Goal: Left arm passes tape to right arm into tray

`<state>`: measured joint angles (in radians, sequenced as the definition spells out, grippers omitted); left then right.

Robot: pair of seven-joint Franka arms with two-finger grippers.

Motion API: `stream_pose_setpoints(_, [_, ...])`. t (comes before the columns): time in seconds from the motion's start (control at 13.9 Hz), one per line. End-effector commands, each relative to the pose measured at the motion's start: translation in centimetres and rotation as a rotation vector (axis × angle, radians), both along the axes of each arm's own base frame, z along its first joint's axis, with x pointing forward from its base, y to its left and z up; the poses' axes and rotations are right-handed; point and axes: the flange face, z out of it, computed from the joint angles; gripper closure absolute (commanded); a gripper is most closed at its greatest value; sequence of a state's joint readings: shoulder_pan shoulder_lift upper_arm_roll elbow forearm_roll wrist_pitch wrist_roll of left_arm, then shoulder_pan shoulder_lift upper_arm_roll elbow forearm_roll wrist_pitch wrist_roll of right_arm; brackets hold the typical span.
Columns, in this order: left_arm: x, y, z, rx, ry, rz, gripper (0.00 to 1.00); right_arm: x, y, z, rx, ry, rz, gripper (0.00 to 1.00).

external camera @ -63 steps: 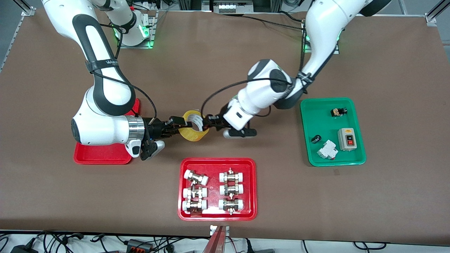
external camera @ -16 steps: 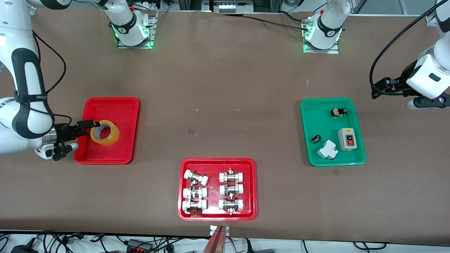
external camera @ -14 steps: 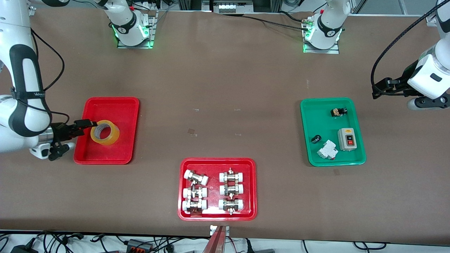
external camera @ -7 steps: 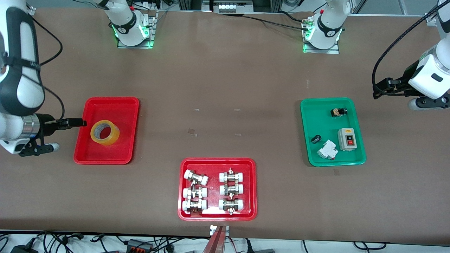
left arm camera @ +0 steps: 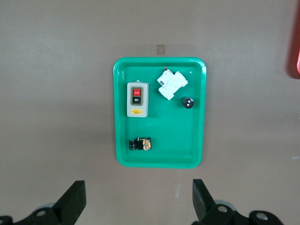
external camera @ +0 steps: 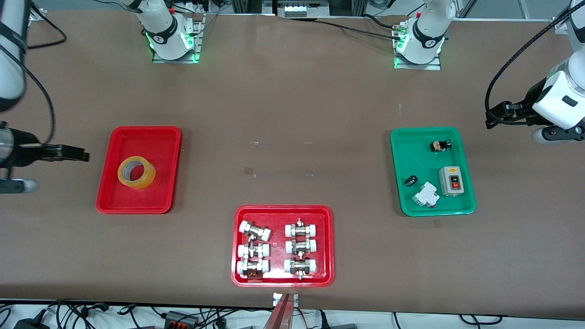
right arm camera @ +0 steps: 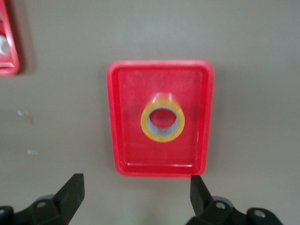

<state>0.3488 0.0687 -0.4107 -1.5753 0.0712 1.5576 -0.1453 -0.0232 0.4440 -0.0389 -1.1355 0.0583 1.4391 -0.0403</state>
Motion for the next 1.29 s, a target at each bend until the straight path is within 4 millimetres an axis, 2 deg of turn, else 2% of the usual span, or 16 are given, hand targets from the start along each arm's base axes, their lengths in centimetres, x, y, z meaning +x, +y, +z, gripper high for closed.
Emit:
stream_pose_setpoints(0.0, [-0.6, 0.2, 0.5, -0.014, -0.001, 0.001, 0.0, 0.3, -0.1, 1.3, -0.032, -0.019, -0.054, 0.0])
stream_pose_setpoints(0.29, [-0.6, 0.1, 0.5, -0.012, 0.001, -0.001, 0.0, 0.7, -0.8, 2.4, -0.043, -0.086, -0.092, 0.0])
stream_pose_setpoints(0.36, [-0.6, 0.1, 0.5, -0.013, 0.001, -0.001, 0.0, 0.7, -1.2, 3.3, -0.048, -0.123, -0.093, 0.0])
stream_pose_setpoints(0.72, [-0.6, 0.2, 0.5, -0.014, -0.001, 0.001, 0.0, -3.1, -2.1, 4.0, -0.054, -0.216, -0.075, 0.0])
stream_pose_setpoints(0.93, [-0.6, 0.2, 0.5, -0.013, -0.001, 0.001, 0.0, -4.0, -1.7, 4.6, -0.082, -0.212, -0.044, 0.0])
stream_pose_setpoints(1.22, [-0.6, 0.2, 0.5, -0.014, -0.001, 0.001, 0.0, -7.4, -1.8, 3.1, -0.102, -0.186, -0.034, 0.0])
